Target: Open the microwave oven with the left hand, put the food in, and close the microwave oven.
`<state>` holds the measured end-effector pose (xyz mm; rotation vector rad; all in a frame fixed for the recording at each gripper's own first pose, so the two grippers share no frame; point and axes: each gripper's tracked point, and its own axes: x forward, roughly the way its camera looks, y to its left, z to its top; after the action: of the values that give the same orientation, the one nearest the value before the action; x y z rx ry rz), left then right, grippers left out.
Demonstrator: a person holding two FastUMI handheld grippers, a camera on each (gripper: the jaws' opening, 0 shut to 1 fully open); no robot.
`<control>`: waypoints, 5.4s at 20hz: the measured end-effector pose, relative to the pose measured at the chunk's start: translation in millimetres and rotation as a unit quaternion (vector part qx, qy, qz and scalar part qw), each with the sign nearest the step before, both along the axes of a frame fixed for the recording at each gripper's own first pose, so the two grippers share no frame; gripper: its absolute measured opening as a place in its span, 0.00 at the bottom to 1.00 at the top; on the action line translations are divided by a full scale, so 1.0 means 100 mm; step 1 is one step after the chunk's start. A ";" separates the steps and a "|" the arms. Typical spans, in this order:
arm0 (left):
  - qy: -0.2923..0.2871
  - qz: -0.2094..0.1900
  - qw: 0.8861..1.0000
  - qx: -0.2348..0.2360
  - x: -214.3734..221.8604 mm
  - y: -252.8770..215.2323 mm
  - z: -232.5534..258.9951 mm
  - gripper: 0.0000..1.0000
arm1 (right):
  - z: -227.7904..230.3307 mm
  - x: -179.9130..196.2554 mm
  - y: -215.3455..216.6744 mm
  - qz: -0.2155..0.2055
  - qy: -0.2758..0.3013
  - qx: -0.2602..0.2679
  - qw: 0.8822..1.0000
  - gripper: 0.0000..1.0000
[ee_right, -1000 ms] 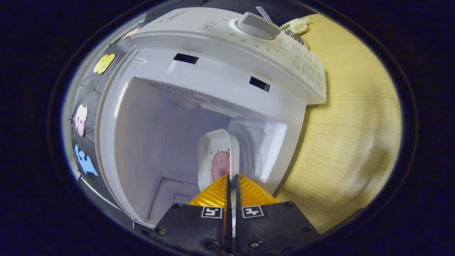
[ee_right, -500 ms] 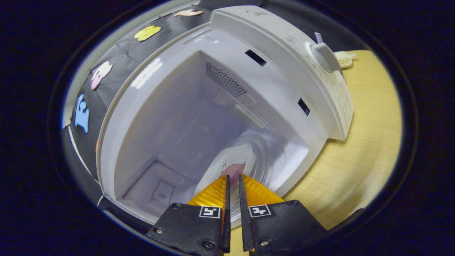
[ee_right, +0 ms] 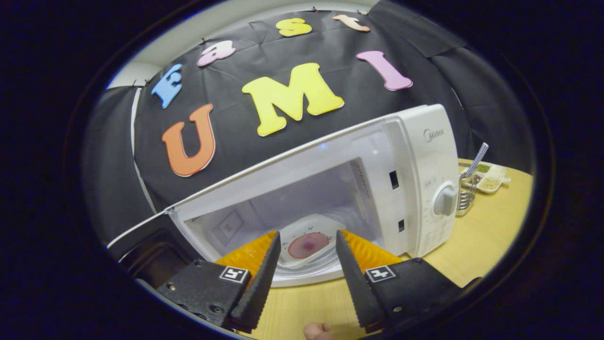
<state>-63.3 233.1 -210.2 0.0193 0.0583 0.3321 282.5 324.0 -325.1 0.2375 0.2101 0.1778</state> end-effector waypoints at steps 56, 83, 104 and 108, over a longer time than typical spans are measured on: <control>0.026 -0.341 0.940 -0.009 2.22 -2.86 -0.84 0.00 | 2.20 -2.33 -3.41 -0.010 -0.199 -0.156 0.967 0.85; 0.032 -0.264 0.963 0.047 3.77 -3.62 -0.83 0.01 | 2.12 -2.55 -3.70 -0.034 -0.178 -0.164 0.970 0.85; 0.018 -0.153 0.988 -0.008 1.50 -2.90 0.31 0.01 | 2.24 -3.05 -3.40 -0.021 -0.160 -0.140 0.977 0.96; 0.005 -0.148 0.989 -0.002 0.91 -2.87 0.63 0.52 | 2.30 -3.38 -3.33 -0.022 -0.165 -0.123 0.978 0.85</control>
<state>27.2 -54.2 -146.9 0.0261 0.0651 0.0343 -55.3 -9.4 -95.6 -0.0361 -0.1035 0.1431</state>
